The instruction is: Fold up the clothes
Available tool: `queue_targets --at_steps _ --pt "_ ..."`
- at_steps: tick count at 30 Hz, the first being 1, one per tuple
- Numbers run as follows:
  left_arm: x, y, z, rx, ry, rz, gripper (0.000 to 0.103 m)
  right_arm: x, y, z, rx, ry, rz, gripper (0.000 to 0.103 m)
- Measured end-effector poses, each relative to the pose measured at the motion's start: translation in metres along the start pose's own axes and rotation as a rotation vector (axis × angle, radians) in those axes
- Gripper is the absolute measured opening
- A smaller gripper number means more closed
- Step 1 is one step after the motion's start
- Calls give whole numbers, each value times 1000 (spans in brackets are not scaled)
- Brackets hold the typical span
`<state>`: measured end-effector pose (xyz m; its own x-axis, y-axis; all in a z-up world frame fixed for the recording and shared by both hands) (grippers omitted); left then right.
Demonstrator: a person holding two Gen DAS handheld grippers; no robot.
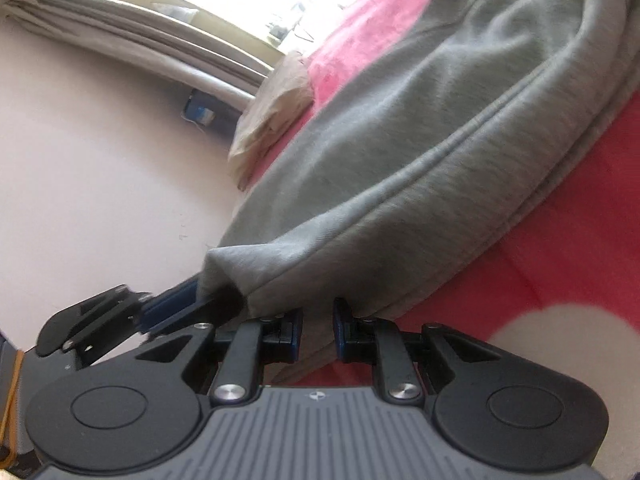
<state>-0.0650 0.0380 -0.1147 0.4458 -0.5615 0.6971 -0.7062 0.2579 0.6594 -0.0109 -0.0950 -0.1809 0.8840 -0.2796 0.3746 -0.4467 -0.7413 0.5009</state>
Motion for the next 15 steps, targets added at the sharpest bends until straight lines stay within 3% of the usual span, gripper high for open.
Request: queue_targets --at_steps 3,6,10,15 --pt "-8 4 1 11 8 -18 12 4 2 -5 33 7 12 19" --pt "-16 9 2 23 17 -36 14 4 -2 0 14 -11 18 19" --pt "-26 15 3 38 27 -61 32 4 -2 6 -7 -32 18 19" --pt "-30 10 -3 79 50 -65 32 3 0 1 -29 9 10 19"
Point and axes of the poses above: each gripper's, at about its wrist camera, not at the fingertips, and y roughly against the way its jaws point, z to its right, x to its top, the point moved 5 cm from there along -y, roughly the way its jaws point, and after that the axes turned 1 degree about -x, right-handed, at the moved point
